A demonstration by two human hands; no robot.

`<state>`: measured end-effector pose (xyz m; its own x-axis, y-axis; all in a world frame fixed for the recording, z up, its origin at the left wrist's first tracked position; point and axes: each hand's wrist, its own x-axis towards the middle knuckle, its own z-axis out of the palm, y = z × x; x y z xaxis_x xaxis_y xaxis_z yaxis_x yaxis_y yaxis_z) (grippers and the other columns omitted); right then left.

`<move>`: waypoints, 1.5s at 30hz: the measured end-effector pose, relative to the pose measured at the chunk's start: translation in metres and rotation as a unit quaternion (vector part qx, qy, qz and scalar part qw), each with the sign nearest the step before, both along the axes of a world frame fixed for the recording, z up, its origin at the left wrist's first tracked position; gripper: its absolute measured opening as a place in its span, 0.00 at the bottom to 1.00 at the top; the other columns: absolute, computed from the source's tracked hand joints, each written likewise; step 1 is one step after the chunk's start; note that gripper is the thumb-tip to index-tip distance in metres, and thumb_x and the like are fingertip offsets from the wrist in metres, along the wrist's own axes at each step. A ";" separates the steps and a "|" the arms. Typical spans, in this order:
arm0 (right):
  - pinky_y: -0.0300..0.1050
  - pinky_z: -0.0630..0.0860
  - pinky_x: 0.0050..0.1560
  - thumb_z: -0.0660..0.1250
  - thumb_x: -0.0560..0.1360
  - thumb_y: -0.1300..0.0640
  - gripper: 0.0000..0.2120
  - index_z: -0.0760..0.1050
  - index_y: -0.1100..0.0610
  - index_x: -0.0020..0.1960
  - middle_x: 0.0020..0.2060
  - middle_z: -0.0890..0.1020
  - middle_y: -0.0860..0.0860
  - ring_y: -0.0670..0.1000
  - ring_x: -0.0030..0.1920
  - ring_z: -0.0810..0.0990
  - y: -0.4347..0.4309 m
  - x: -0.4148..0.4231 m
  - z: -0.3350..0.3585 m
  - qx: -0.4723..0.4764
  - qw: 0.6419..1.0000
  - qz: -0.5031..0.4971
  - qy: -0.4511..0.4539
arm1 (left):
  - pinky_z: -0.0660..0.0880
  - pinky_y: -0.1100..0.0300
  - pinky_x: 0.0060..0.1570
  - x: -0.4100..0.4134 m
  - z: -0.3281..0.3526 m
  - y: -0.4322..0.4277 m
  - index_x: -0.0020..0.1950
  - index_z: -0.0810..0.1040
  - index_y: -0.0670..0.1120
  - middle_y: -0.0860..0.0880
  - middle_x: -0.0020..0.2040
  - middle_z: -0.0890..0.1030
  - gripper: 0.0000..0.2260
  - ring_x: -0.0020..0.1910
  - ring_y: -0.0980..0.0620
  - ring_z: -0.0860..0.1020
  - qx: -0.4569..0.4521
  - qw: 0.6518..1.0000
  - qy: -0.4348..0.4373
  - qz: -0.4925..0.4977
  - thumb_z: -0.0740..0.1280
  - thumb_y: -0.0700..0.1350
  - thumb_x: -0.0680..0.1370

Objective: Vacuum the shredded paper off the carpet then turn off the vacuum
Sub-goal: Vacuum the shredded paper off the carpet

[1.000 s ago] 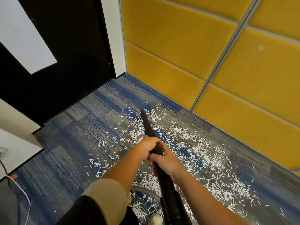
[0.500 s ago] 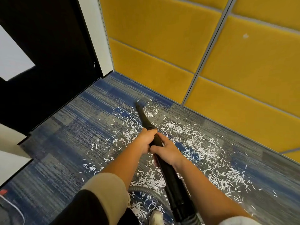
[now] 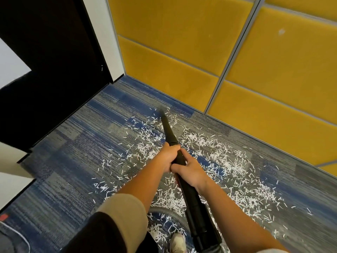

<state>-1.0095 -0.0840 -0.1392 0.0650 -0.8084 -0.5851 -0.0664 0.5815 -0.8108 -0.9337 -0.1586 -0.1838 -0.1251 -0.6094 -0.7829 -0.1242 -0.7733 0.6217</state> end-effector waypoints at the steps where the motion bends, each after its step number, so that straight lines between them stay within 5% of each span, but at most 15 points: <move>1: 0.38 0.70 0.23 0.64 0.71 0.69 0.22 0.70 0.52 0.61 0.28 0.73 0.54 0.49 0.22 0.70 0.000 0.000 -0.001 -0.001 1.000 0.007 0.003 | 0.76 0.54 0.33 0.001 -0.001 0.001 0.69 0.63 0.42 0.41 0.49 0.76 0.17 0.39 0.47 0.77 0.001 1.000 -0.002 0.006 0.59 0.43 0.82; 7: 0.40 0.73 0.26 0.66 0.72 0.66 0.22 0.69 0.41 0.54 0.31 0.74 0.53 0.49 0.25 0.72 0.000 0.003 -0.003 0.004 0.998 0.061 0.004 | 0.77 0.51 0.37 0.014 -0.005 0.006 0.73 0.57 0.43 0.39 0.57 0.76 0.22 0.44 0.43 0.78 0.015 0.999 -0.015 0.037 0.60 0.43 0.81; 16: 0.39 0.71 0.25 0.65 0.71 0.69 0.26 0.69 0.48 0.63 0.27 0.75 0.51 0.48 0.23 0.72 0.005 -0.010 -0.007 -0.009 1.000 0.015 0.010 | 0.77 0.53 0.34 -0.006 -0.001 0.009 0.75 0.57 0.45 0.39 0.58 0.76 0.23 0.42 0.44 0.78 0.008 0.999 0.008 0.031 0.60 0.45 0.82; 21: 0.42 0.73 0.28 0.65 0.70 0.68 0.24 0.71 0.41 0.55 0.30 0.75 0.53 0.50 0.25 0.72 -0.002 -0.020 -0.009 -0.017 0.999 0.037 0.010 | 0.77 0.50 0.41 -0.013 -0.003 0.005 0.75 0.57 0.46 0.41 0.57 0.76 0.23 0.45 0.43 0.78 0.009 0.999 0.021 0.047 0.59 0.45 0.82; 27: 0.41 0.73 0.27 0.66 0.70 0.67 0.23 0.71 0.43 0.55 0.28 0.75 0.52 0.49 0.24 0.72 -0.006 -0.015 -0.019 -0.012 0.998 0.054 0.017 | 0.76 0.54 0.29 -0.005 -0.010 -0.002 0.75 0.55 0.44 0.41 0.52 0.76 0.24 0.38 0.46 0.78 0.005 0.999 -0.002 0.043 0.60 0.43 0.82; 31: 0.44 0.74 0.30 0.67 0.69 0.67 0.22 0.73 0.44 0.54 0.27 0.75 0.47 0.48 0.24 0.72 0.000 -0.017 -0.024 -0.032 0.999 0.029 0.023 | 0.80 0.46 0.45 -0.012 -0.012 0.001 0.74 0.58 0.46 0.39 0.55 0.76 0.22 0.44 0.43 0.78 0.018 0.999 0.006 0.027 0.59 0.44 0.82; 35: 0.39 0.72 0.26 0.66 0.70 0.69 0.26 0.71 0.45 0.60 0.25 0.75 0.46 0.47 0.23 0.72 0.002 -0.026 -0.022 -0.020 1.000 0.013 0.011 | 0.77 0.52 0.34 -0.023 -0.009 0.004 0.75 0.57 0.48 0.42 0.51 0.77 0.22 0.40 0.46 0.78 0.016 1.000 0.009 0.018 0.59 0.45 0.82; 45: 0.43 0.73 0.30 0.66 0.70 0.68 0.25 0.69 0.37 0.51 0.30 0.75 0.50 0.48 0.25 0.72 0.005 -0.029 -0.022 -0.029 0.999 0.031 0.021 | 0.77 0.52 0.33 -0.025 -0.012 0.008 0.76 0.54 0.48 0.42 0.54 0.77 0.24 0.39 0.46 0.78 0.019 0.999 -0.006 0.036 0.59 0.45 0.82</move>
